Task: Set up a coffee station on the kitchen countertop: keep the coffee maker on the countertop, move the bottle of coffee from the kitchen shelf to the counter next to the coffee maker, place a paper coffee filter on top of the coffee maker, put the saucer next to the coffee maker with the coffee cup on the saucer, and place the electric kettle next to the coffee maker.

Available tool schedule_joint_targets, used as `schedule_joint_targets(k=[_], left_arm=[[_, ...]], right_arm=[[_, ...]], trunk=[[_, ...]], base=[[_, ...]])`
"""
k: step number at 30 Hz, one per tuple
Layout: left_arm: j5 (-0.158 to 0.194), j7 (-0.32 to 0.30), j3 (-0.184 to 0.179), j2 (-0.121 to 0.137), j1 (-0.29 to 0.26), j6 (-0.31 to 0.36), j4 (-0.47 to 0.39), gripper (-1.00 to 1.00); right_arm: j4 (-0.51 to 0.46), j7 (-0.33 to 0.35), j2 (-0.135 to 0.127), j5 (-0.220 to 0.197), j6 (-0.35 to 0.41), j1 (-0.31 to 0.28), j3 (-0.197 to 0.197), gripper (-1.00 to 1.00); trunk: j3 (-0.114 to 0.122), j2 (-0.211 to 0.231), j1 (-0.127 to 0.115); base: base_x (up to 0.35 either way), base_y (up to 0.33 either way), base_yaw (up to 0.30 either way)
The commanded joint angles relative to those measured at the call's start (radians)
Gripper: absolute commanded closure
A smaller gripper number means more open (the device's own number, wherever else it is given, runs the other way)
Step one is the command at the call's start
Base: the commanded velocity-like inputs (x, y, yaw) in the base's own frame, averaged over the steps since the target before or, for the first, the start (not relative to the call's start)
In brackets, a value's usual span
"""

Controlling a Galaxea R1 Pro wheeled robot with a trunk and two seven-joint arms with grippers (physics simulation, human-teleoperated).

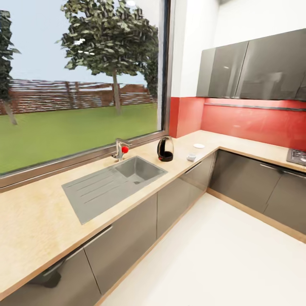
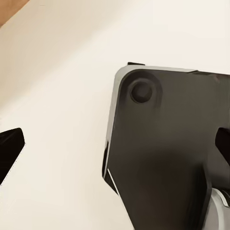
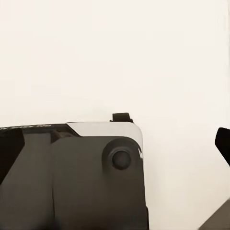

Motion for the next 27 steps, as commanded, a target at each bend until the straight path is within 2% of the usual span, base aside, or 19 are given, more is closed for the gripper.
schedule_joint_targets(k=[1, 6, 13, 17, 27], left_arm=[[0.005, 0.006, -0.007, 0.001, 0.001, -0.001, -0.003, -1.00], [0.000, 0.006, -0.001, 0.003, 0.001, -0.001, -0.002, -1.00], [0.010, -0.003, 0.003, -0.020, 0.001, -0.004, -0.010, -1.00], [0.013, -0.004, 0.003, -0.023, -0.001, -0.004, -0.016, -1.00], [0.001, -0.007, -0.003, -0.042, -0.004, -0.001, -0.021, -1.00]], right_arm=[[0.001, -0.004, 0.000, 0.010, -0.003, -0.001, -0.008, -1.00], [0.001, -0.004, 0.000, 0.010, -0.003, -0.001, -0.009, -1.00], [0.001, -0.003, 0.000, 0.010, -0.003, -0.001, -0.009, -1.00], [0.001, -0.003, 0.000, 0.010, -0.003, -0.001, -0.008, -1.00], [0.001, -0.002, 0.000, 0.010, -0.003, -0.001, -0.008, -1.00]], trunk=[[-0.002, -0.002, 0.001], [-0.002, -0.002, 0.001], [-0.002, -0.002, 0.001], [-0.002, -0.002, 0.001], [-0.002, -0.002, 0.001]], base=[[0.000, 0.000, -0.298], [0.000, 0.000, -0.299], [0.000, 0.000, -0.300], [0.000, 0.000, -0.300], [0.029, -0.015, -0.300]])
